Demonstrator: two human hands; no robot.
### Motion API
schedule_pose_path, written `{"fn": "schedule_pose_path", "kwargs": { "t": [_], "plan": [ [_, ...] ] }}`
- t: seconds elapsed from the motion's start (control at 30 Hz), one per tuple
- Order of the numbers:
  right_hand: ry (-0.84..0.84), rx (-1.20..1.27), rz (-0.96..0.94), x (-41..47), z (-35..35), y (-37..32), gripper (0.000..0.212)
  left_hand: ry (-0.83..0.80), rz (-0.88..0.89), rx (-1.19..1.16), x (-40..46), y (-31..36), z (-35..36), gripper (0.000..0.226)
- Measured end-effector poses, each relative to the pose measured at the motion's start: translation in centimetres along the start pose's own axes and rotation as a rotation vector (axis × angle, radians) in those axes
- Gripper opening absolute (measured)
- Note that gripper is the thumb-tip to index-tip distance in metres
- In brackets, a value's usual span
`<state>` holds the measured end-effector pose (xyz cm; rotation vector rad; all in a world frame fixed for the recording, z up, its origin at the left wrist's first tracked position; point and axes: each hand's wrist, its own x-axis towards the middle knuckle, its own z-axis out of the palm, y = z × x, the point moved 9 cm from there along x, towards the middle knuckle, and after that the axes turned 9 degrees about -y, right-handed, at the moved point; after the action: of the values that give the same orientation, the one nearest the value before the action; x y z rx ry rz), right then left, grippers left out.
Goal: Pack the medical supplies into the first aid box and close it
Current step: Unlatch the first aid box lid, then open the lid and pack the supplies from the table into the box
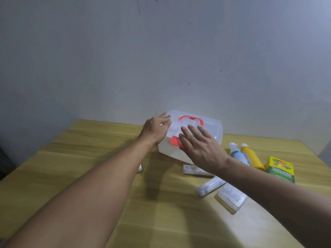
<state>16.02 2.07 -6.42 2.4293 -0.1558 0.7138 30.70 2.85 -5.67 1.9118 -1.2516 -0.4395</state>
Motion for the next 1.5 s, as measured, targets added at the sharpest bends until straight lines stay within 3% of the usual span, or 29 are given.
{"fn": "schedule_pose_path", "kwargs": {
  "t": [0.17,0.37,0.53,0.67,0.77,0.93,1.13,1.27,1.5],
  "plan": [
    [-0.022,0.247,0.184,-0.1,-1.8,2.9,0.017,0.107,0.008,-0.084,-0.7,1.0,-0.8,0.031],
    [0.044,0.452,0.489,0.6,-4.4,8.7,0.033,0.219,-0.117,-0.331,-0.9,-0.4,-1.1,0.047],
    [-0.014,0.573,0.624,2.8,-5.0,12.5,0.022,0.229,-0.118,-0.364,-0.8,-0.2,0.2,0.052],
    [-0.077,0.668,0.764,4.6,-3.6,15.1,0.027,0.068,-0.059,-0.15,-0.3,0.6,2.4,0.049],
    [-0.141,0.555,0.825,5.7,-2.2,16.7,0.034,-0.078,-0.072,0.153,-0.2,0.3,4.6,0.059],
    [-0.106,0.497,0.987,5.6,-1.0,19.0,0.046,-0.146,-0.089,0.417,-0.1,-0.1,5.7,0.071],
    [-0.176,0.622,0.987,4.7,1.6,19.1,0.036,-0.12,-0.113,0.365,0.0,0.0,5.7,0.075],
    [-0.188,0.676,0.988,2.3,2.2,19.4,0.044,-0.092,-0.089,0.305,0.0,0.1,5.8,0.073],
    [-0.298,0.702,1.025,-4.1,1.7,19.2,0.039,0.22,-0.012,-0.056,-1.6,-0.6,3.4,0.054]
  ]
}}
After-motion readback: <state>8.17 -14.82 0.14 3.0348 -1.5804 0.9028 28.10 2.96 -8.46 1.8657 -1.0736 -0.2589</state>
